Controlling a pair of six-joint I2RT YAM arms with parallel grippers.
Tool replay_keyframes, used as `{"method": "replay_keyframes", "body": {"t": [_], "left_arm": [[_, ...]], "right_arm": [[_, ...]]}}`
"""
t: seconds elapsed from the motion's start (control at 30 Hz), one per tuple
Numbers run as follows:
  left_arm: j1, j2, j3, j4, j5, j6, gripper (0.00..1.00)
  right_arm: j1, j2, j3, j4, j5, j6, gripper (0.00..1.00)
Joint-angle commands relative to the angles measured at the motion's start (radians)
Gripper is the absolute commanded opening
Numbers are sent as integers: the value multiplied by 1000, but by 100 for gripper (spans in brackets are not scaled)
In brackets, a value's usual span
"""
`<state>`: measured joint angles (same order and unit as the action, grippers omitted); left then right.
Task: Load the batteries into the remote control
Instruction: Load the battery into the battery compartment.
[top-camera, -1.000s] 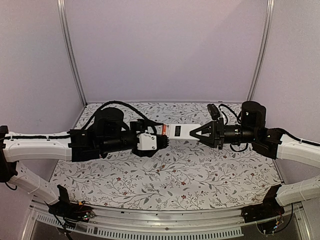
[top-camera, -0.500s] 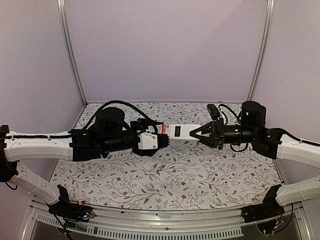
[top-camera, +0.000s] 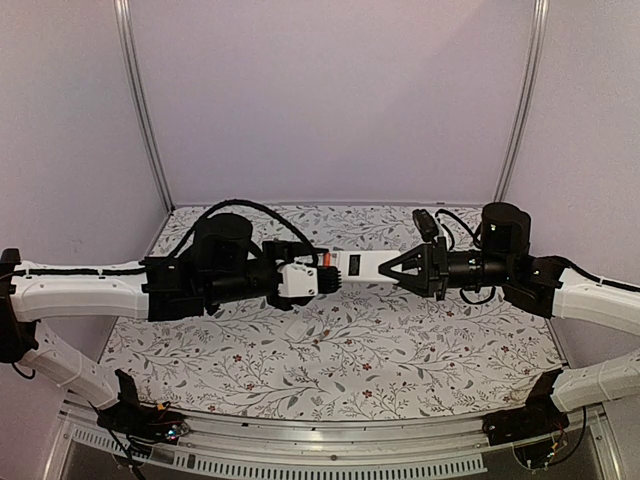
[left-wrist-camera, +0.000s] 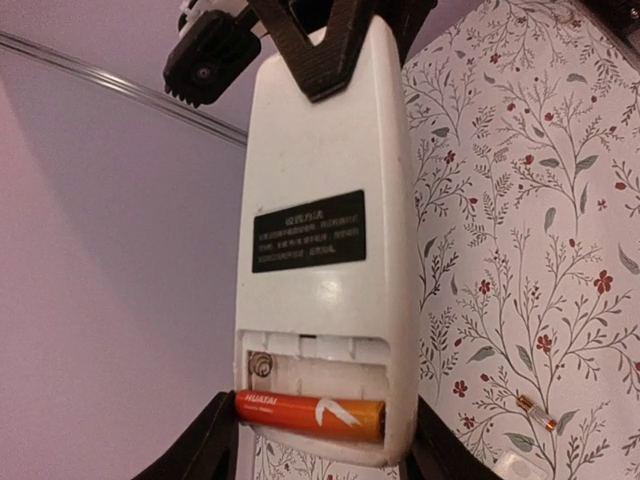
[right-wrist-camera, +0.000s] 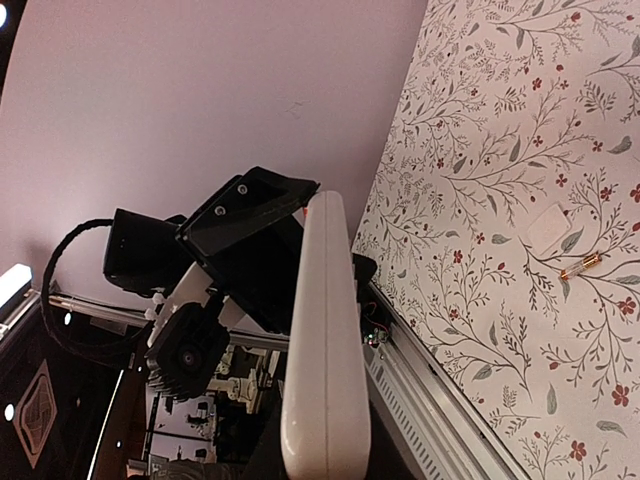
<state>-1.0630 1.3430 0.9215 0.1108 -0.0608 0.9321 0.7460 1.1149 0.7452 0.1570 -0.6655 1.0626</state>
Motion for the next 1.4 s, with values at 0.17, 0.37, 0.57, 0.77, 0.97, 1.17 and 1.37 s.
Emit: {"method": "replay_keyframes", "body": {"t": [0.17, 0.37, 0.57, 0.77, 0.97, 1.17, 1.37], "left_arm": [[9, 22, 6, -60, -13, 42, 49], [6, 18, -2, -86, -47, 92, 45], [-6, 11, -19, -99, -56, 148, 40], [-26, -6, -50, -108, -58, 207, 38], [-30, -58, -94, -99, -40, 246, 40], [-39, -80, -103, -72, -32, 228, 43], [7, -129, -40, -71, 5, -31, 61]], "right_arm": [[6, -10, 30, 48, -10, 3, 0], [6, -23, 37, 66, -12, 27, 0], [6, -30, 48, 72, -9, 45, 0], [6, -32, 51, 73, -4, 50, 0], [6, -38, 54, 73, 4, 51, 0], [6, -34, 51, 73, 2, 44, 0], [5, -59, 36, 37, 2, -49, 0]]}}
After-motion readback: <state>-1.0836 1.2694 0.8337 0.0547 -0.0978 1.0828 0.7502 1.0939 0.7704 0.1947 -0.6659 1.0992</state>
